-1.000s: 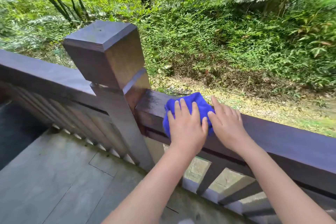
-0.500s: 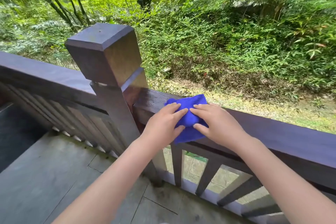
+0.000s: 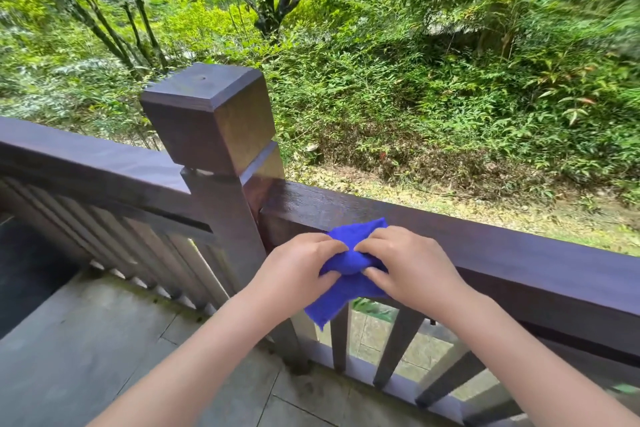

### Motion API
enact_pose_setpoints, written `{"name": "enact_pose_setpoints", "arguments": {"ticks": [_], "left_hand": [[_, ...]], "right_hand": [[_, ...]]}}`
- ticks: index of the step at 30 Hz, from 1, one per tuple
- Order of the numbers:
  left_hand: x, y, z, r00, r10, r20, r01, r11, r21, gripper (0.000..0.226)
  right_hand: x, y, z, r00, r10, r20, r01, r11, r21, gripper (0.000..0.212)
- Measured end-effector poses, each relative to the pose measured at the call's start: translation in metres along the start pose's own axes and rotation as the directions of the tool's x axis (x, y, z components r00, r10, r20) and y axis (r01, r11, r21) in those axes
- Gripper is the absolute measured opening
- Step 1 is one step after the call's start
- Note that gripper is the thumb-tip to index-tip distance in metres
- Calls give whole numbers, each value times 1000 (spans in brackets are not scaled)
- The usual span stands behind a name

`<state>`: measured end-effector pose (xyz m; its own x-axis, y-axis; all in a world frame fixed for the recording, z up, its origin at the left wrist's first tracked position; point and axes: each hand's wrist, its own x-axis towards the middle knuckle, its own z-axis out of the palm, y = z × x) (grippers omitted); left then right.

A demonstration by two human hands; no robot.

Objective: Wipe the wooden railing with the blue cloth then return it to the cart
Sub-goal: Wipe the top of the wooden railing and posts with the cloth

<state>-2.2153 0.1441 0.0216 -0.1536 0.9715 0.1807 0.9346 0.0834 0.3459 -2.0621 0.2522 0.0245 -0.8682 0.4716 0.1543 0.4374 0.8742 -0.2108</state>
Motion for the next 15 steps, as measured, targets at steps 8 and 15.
{"name": "enact_pose_setpoints", "arguments": {"ticks": [8,15], "left_hand": [[18,18,-27,960,192,202,-167,977,-133,27],[46,90,-18,838,451,307,-405,891,-205,23]], "right_hand": [[-37,-9,-37,982,183,47,-188,970,153,19],[-107,8,-75,892,449,51,-450,870,202,14]]}}
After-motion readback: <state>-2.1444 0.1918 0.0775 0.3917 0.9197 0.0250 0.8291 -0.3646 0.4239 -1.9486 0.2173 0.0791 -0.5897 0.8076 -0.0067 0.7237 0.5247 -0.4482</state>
